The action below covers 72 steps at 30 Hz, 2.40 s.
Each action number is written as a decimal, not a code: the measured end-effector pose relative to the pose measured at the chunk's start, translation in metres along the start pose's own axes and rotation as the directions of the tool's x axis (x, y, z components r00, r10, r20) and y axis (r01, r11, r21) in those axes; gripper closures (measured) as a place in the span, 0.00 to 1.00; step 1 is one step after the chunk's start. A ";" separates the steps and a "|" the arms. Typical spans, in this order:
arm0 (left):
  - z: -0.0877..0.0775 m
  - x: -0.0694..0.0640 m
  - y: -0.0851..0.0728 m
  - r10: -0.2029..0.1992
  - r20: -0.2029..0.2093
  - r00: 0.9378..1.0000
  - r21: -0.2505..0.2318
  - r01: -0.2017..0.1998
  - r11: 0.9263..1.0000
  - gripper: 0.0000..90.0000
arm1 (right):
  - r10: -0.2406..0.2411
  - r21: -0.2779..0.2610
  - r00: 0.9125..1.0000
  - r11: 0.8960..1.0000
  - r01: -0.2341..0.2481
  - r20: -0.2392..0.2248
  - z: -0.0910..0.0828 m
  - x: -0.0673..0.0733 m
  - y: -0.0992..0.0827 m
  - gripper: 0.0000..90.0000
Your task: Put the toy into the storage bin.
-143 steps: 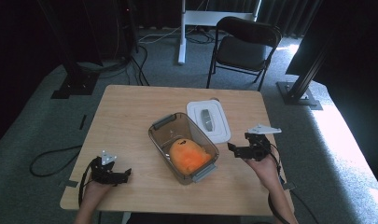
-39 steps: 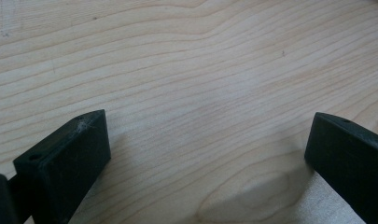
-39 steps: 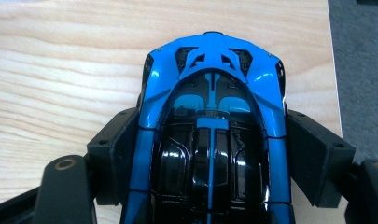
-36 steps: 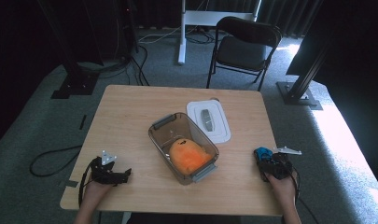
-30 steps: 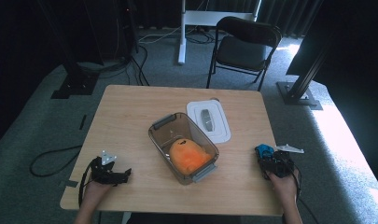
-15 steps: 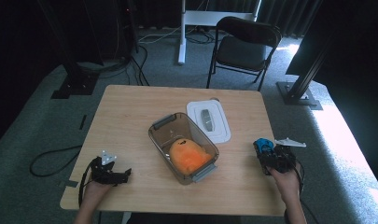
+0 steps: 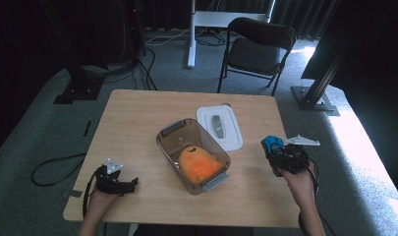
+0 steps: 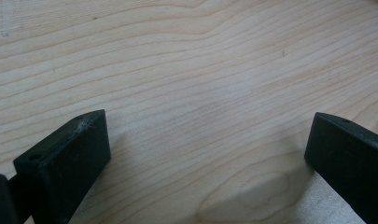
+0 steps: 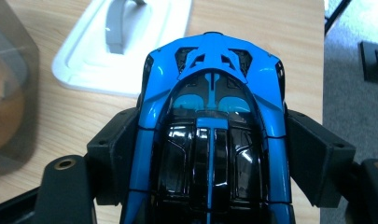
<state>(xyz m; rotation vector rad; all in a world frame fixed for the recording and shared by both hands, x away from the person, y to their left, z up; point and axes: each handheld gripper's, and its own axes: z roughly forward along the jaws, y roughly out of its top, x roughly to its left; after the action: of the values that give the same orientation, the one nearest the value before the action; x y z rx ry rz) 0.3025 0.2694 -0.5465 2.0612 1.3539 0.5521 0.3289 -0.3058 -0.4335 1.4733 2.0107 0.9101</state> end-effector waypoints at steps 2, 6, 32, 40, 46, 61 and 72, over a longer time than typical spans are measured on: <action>0.000 0.000 0.000 0.000 0.000 1.000 0.000 0.000 1.000 0.01 | -0.008 -0.008 1.000 1.000 0.008 -0.006 -0.002 0.003 0.005 0.28; 0.000 0.000 0.000 0.000 0.000 1.000 0.000 0.000 1.000 0.01 | -0.027 -0.026 0.999 0.999 0.026 -0.026 -0.005 0.010 0.016 0.28; 0.000 0.000 0.000 0.000 -0.001 1.000 -0.001 0.000 1.000 0.01 | -0.150 -0.071 0.980 0.987 0.142 -0.132 -0.006 0.062 0.063 0.28; 0.000 0.000 0.000 0.000 -0.001 1.000 -0.002 0.000 1.000 0.01 | -0.200 -0.079 0.965 0.979 0.189 -0.167 -0.001 0.085 0.077 0.28; 0.000 0.000 0.000 0.001 -0.001 1.000 -0.001 -0.001 1.000 0.01 | -0.225 -0.077 0.953 0.974 0.214 -0.202 0.006 0.100 0.082 0.28; 0.000 0.000 0.000 0.001 0.000 1.000 0.001 -0.001 1.000 0.01 | -0.275 -0.071 0.924 0.961 0.266 -0.264 0.022 0.136 0.090 0.28; 0.000 0.000 0.000 0.001 0.000 1.000 0.001 -0.001 1.000 0.01 | -0.300 -0.063 0.905 0.953 0.296 -0.301 0.033 0.157 0.092 0.28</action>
<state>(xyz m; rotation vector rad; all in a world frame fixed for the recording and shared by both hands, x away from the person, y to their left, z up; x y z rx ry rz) 0.3026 0.2695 -0.5464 2.0622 1.3537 0.5524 0.3628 -0.1309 -0.3855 1.0188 2.3634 1.0687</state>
